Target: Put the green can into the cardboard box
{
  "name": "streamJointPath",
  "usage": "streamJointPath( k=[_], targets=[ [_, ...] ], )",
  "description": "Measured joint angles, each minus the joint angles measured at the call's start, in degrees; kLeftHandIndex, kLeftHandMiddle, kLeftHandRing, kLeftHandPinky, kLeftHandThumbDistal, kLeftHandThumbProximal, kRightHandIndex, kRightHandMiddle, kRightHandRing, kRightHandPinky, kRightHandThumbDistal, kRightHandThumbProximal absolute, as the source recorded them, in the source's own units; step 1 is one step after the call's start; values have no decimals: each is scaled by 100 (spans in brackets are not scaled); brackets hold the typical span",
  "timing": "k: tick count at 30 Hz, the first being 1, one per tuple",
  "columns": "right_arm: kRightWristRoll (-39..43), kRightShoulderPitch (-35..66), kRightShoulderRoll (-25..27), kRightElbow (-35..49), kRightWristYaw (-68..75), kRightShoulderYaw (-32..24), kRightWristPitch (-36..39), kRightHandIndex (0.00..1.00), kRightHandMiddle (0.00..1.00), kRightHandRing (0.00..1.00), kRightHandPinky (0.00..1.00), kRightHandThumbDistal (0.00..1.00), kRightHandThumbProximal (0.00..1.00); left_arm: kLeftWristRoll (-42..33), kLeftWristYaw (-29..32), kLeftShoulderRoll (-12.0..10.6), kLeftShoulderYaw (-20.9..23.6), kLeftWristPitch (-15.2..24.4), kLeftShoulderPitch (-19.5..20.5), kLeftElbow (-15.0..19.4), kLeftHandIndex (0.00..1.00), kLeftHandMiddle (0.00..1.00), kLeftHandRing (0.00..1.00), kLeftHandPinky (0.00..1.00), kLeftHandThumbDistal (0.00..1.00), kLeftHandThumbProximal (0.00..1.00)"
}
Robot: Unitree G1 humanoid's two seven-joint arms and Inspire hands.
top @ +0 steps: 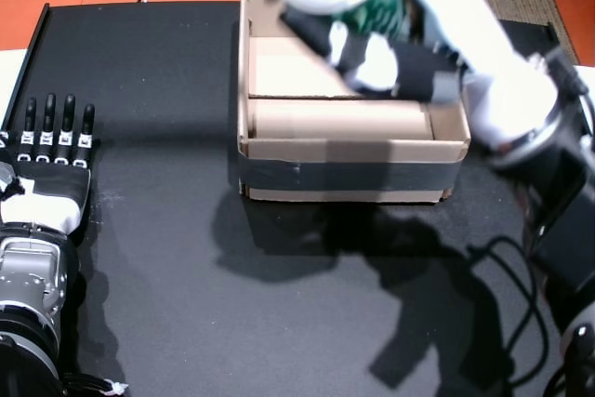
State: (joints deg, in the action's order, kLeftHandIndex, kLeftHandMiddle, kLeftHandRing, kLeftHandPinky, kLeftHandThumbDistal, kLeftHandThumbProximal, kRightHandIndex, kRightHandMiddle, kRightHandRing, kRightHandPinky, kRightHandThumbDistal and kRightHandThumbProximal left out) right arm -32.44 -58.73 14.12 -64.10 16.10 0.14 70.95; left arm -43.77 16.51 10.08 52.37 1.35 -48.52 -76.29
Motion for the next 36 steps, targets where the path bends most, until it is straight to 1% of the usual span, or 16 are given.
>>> streamJointPath(
  k=[3,5,10,12,13,14,16,18,21,25,27,28,29,30,33,36],
  targets=[
    [-522,-507,105,-457,1052,398,-786,0,0,0,13,15,50,0,32,0,1,-5,9,0,69,70,82,91,0,100],
    [-560,-844,109,-746,1093,568,-1321,0,0,0,13,13,50,1,32,0,1,-5,19,-1,69,70,82,90,0,100],
    [-334,-1342,-12,-1189,563,652,-2507,0,1,1,13,2,9,1,24,-5,3,-5,20,-2,70,70,82,92,0,100],
    [-212,-1421,-88,-1279,343,651,-2890,0,0,0,17,5,2,-2,24,-10,7,-6,19,-1,70,71,81,91,0,100],
    [-171,-1461,-129,-1330,246,652,-3080,0,0,1,18,5,16,-4,24,-11,9,-8,19,-1,69,70,79,90,0,100],
    [-164,-1491,-157,-1354,175,671,-3241,0,0,0,17,14,32,-4,25,-12,10,-14,18,-1,69,69,78,89,0,100],
    [-159,-1560,-202,-1381,49,733,-3498,0,0,1,19,11,43,-3,26,-12,10,-23,18,-1,68,67,76,88,0,100],
    [-159,-1647,-235,-1395,-95,807,-3765,0,1,4,23,17,43,-3,26,-13,13,-23,18,-1,68,66,76,87,0,100],
    [-160,-1750,-276,-1405,-239,877,-4145,3,4,7,23,8,25,-3,25,-20,13,-24,18,-1,65,63,72,84,0,100],
    [-159,-1774,-353,-1445,-637,1002,-4647,8,9,12,23,7,25,-5,15,-30,18,-23,17,-1,61,61,71,83,0,100],
    [-163,-1772,-393,-1461,-933,1061,-4856,15,17,21,34,2,23,-3,15,-40,16,-23,13,0,60,59,70,83,0,100],
    [-169,-1771,-413,-1467,-1066,1112,-4951,19,20,24,34,0,25,-1,15,-43,11,-23,12,0,60,60,71,83,0,100],
    [-208,-1774,-423,-1476,-1166,1217,-5033,33,32,34,35,0,27,1,15,-48,7,-22,11,0,60,60,72,84,0,100],
    [-286,-1775,-426,-1482,-1259,1334,-5111,34,32,31,29,0,30,2,14,-51,3,-21,11,0,60,61,73,85,0,100],
    [-424,-1813,-472,-1515,-1973,1607,-5579,16,17,23,24,5,44,3,14,-62,1,-11,8,0,59,59,72,85,0,100],
    [-521,-1826,-535,-1564,-2736,1855,-6052,16,18,23,23,16,54,2,1,-67,0,1,1,0,57,57,70,82,0,100]
  ],
)
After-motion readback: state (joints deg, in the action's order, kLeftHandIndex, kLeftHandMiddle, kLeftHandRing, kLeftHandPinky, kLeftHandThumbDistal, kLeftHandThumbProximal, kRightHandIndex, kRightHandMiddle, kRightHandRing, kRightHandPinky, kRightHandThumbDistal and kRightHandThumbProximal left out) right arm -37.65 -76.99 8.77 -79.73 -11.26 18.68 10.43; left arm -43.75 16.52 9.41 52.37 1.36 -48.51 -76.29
